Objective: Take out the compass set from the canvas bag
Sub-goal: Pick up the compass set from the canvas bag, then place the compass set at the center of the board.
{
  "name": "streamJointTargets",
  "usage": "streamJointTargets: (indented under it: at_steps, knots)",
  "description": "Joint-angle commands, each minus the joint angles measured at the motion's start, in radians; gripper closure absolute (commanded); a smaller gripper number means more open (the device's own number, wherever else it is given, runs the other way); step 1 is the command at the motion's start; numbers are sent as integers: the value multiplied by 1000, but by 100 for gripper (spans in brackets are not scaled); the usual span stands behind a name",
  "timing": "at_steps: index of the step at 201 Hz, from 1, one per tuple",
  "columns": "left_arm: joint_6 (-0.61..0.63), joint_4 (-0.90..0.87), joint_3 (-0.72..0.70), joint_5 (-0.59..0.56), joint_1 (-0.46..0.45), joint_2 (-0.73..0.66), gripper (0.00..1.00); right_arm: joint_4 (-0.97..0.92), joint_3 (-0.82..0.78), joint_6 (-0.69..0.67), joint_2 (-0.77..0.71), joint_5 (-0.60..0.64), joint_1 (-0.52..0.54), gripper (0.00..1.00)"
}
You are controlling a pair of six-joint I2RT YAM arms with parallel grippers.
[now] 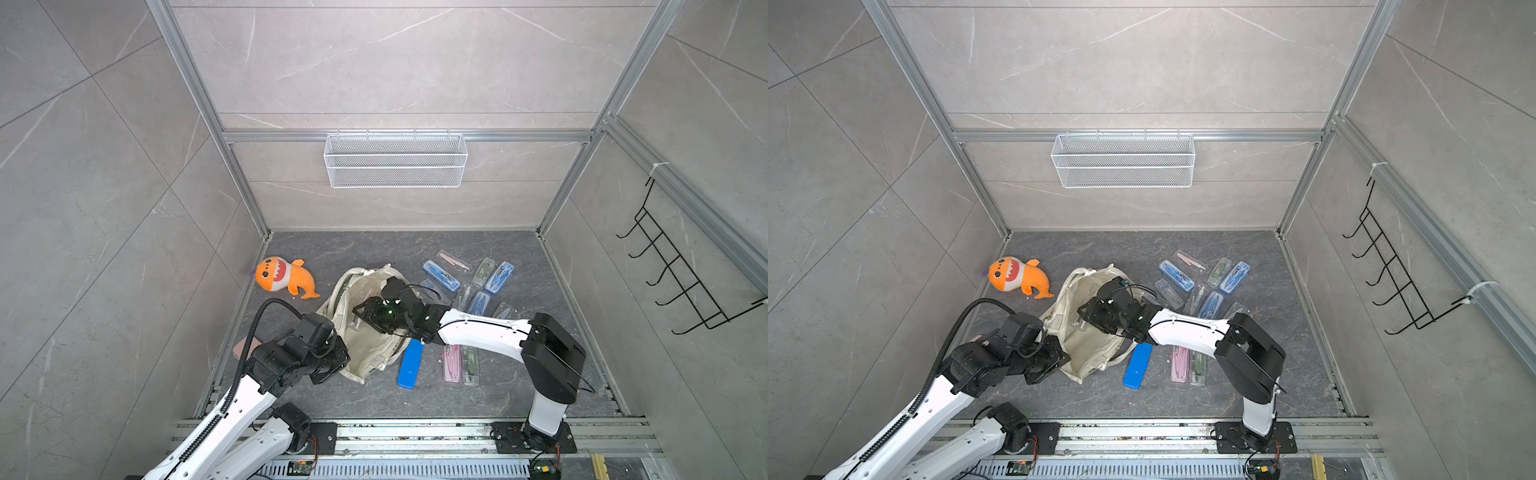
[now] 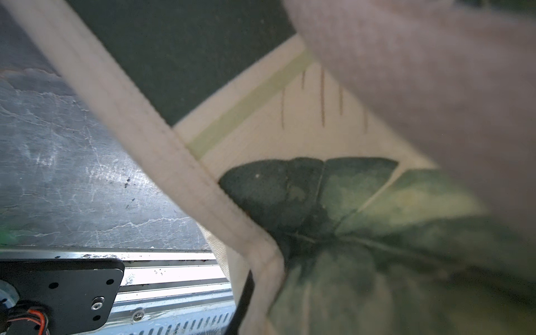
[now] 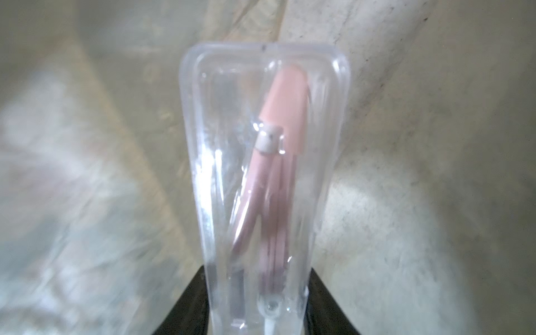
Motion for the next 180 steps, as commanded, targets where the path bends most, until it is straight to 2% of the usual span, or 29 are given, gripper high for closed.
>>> streamJointTargets:
  at_steps: [1,83,116,153,180]
  knots:
    - [-27,38,35,-30,7,25,100,-100,-15,-77,-142,-1,9,75]
    - [10,63,90,25,107,71,100,-533,-78,-242,-478,49,-6,76]
    - [14,86,110,63,140,78,100,-620,-230,-236,-578,62,-9,76]
    - [22,104,128,105,159,95,100,-652,-380,-228,-546,50,-10,76]
    - [35,102,135,129,159,105,100,-647,-408,-239,-464,59,-9,77]
